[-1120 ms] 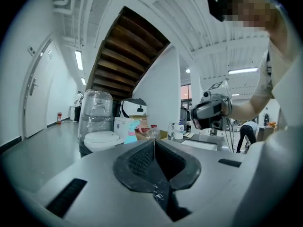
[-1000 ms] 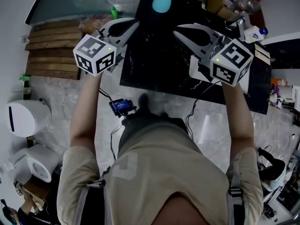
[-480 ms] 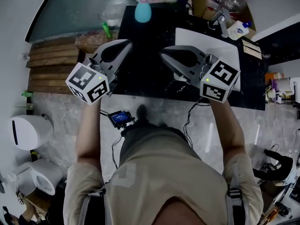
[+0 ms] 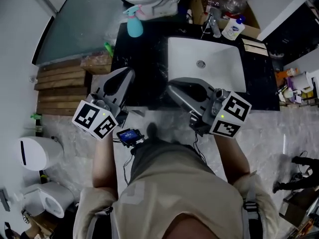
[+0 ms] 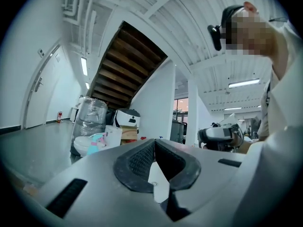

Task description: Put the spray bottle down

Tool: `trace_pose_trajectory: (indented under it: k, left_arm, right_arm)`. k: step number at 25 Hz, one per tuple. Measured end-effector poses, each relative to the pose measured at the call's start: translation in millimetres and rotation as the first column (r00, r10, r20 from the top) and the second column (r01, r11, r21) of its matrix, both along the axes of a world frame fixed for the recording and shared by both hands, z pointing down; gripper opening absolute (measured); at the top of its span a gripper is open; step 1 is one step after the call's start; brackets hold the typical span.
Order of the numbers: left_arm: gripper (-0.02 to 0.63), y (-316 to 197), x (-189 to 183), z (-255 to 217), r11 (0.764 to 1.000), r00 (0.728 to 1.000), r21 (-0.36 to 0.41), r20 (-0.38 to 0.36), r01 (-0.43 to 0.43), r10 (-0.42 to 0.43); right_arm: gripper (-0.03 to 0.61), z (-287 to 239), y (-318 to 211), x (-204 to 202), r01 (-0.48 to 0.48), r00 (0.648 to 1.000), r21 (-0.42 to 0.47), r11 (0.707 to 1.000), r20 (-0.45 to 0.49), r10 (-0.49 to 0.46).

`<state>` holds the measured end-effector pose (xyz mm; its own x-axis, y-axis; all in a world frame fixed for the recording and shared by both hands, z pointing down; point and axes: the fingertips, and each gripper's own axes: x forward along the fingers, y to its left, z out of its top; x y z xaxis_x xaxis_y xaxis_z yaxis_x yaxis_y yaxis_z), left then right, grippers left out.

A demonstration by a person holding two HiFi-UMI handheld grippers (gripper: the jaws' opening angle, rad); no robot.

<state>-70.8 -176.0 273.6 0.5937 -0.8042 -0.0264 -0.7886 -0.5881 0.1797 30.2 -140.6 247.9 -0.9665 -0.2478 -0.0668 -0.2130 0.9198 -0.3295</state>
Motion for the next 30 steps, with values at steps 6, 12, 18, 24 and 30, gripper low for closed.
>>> trace_pose_trajectory:
  k: [6, 12, 18, 24, 30]
  left_arm:
    - [0.011, 36.3, 57.2, -9.8, 0.998, 0.995, 0.027, 0.082, -0.057, 0.054]
    - [0.011, 72.0, 88.8, -7.0, 0.996, 0.991, 0.04, 0.11, -0.078, 0.073]
    - [0.011, 99.0, 101.9, 1.9, 1.0, 0.994, 0.003, 0.108, -0.019, 0.019]
    - [0.011, 121.5, 93.0, 4.1, 0.999, 0.995, -0.034, 0.101, 0.027, -0.024]
    - [0.011, 124.2, 91.2, 4.2, 0.999, 0.996, -0.046, 0.09, -0.012, 0.016]
  right_arm:
    - [0.034, -2.0, 27.6, 41.4, -0.011, 0.999, 0.004, 1.0, 0.032, 0.011]
    - [0.034, 6.6, 55.1, 71.4, 0.008, 1.0, 0.037, 0.999, -0.012, -0.007]
    - [0.034, 18.6, 76.0, 86.9, 0.059, 0.998, 0.013, 0.998, -0.019, -0.058]
    - [0.034, 35.5, 93.7, 86.0, 0.099, 0.995, -0.065, 0.993, -0.016, -0.101]
    - [0.034, 50.2, 89.9, 91.1, 0.065, 0.998, -0.164, 0.984, 0.002, -0.066]
